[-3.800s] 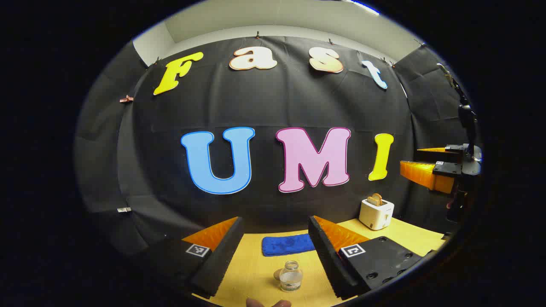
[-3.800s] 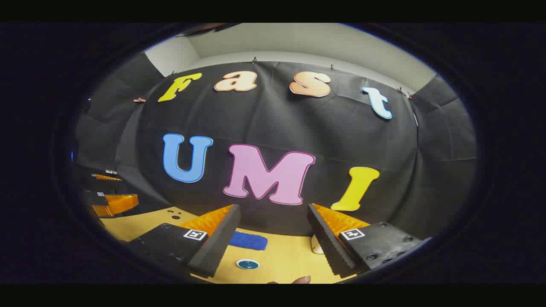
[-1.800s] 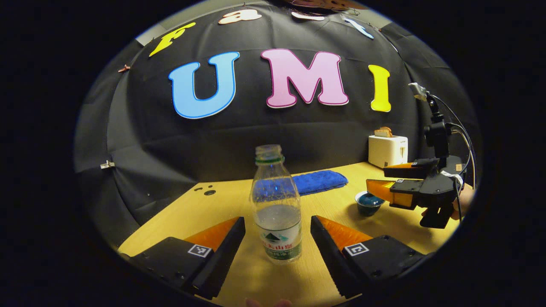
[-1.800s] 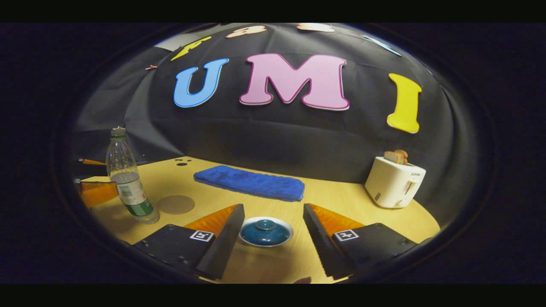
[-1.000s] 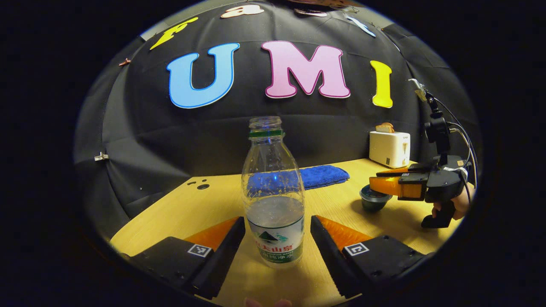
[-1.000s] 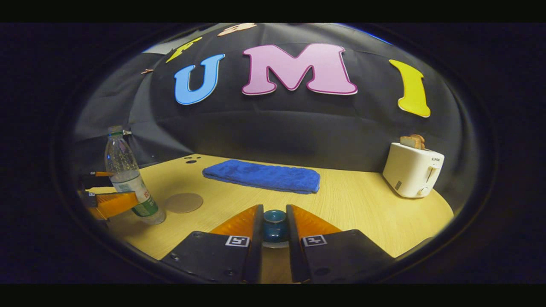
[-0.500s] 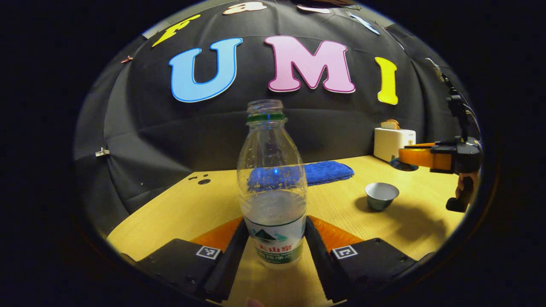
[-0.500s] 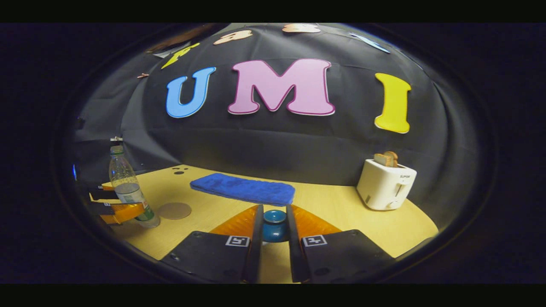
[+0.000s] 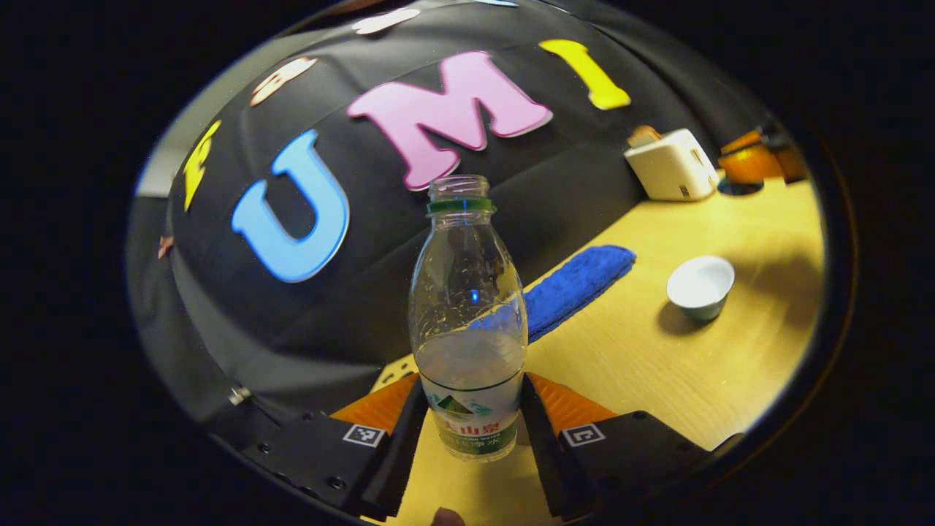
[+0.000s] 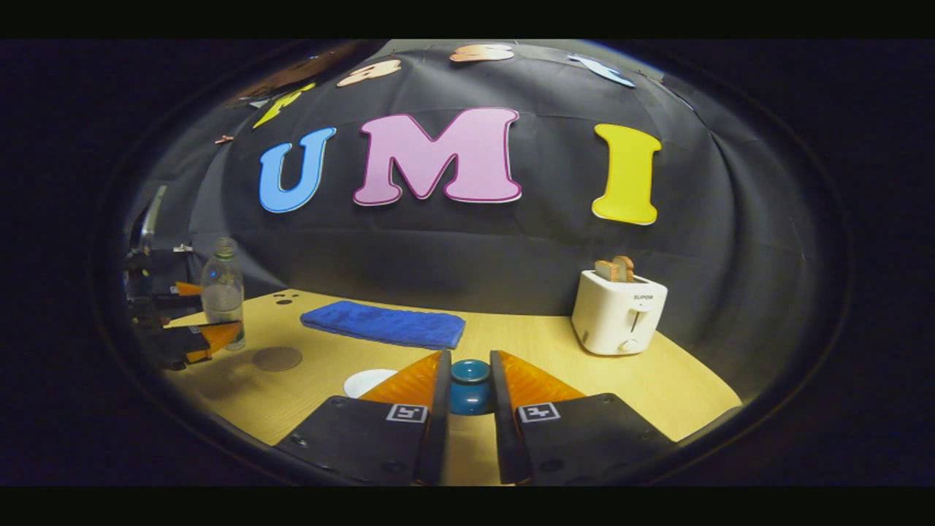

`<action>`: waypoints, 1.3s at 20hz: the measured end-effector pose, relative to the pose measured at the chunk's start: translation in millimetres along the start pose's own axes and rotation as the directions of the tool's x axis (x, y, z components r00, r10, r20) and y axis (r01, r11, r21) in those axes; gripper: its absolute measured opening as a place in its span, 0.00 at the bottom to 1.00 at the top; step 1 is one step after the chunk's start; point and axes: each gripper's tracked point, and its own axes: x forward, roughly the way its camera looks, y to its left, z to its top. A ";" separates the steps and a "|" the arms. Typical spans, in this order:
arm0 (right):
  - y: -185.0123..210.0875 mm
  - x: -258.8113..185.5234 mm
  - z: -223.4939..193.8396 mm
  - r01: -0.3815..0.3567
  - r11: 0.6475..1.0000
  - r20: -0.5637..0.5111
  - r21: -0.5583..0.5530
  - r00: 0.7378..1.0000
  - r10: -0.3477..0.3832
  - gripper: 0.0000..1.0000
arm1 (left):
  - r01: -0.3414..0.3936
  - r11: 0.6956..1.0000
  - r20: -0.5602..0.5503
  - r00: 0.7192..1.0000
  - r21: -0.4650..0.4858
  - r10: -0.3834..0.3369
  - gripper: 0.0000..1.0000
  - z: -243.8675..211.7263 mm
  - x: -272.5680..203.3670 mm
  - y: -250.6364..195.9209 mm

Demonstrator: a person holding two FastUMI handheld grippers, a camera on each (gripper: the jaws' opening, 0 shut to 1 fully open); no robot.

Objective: Open the teacup lid with one hand, grasp the water bottle and pour water into the teacup with the other hand; after pouring, place the water bottle on the coaster and then close the teacup lid.

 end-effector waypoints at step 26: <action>-46.2 -17.0 -2.4 0.042 0.995 0.040 -0.091 0.998 -0.038 0.25 | -0.087 0.615 0.134 0.991 0.784 -0.031 0.73 39.5 50.7 -46.2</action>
